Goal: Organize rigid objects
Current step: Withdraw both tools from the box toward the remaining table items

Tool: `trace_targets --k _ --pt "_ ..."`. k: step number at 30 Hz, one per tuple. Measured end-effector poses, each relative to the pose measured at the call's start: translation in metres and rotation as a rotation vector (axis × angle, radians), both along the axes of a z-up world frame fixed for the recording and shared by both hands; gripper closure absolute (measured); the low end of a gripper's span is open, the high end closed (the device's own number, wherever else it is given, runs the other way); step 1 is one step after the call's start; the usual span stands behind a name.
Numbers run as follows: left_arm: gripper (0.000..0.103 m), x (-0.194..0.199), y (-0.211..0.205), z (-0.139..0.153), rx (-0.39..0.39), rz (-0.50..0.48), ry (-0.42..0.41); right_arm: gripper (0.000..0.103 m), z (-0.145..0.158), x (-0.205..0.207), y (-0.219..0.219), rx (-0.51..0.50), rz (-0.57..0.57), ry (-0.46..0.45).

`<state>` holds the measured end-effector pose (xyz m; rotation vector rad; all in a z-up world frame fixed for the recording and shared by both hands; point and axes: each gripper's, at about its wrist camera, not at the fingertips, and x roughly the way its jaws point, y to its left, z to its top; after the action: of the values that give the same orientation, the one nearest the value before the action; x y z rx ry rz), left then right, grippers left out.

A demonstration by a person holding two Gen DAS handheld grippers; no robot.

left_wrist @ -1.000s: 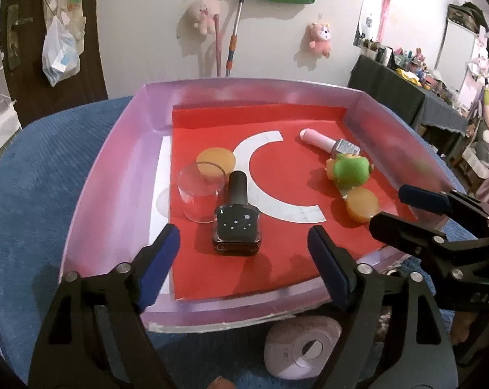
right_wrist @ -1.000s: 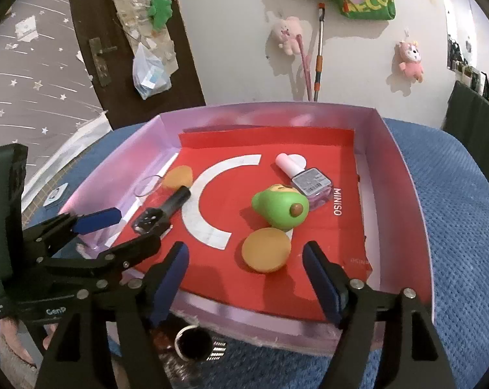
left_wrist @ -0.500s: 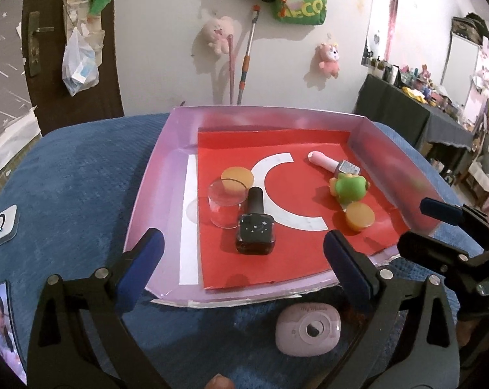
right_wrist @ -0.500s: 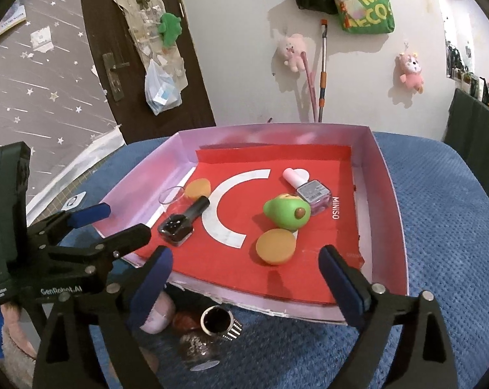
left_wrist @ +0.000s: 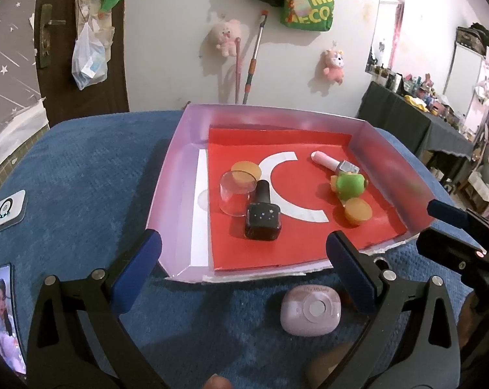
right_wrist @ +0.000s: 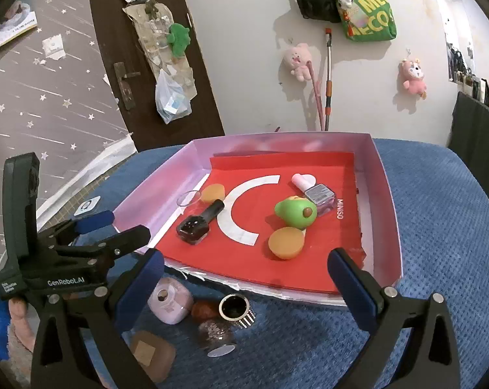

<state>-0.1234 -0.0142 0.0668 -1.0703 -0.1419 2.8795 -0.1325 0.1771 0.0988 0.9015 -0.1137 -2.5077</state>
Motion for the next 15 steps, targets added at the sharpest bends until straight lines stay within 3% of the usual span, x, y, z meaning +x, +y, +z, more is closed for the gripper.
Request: trace_targets --k 15 --pt "0.0 0.016 0.004 -0.003 -0.011 -0.013 -0.028 0.0 0.001 0.015 0.003 -0.013 0.009 0.002"
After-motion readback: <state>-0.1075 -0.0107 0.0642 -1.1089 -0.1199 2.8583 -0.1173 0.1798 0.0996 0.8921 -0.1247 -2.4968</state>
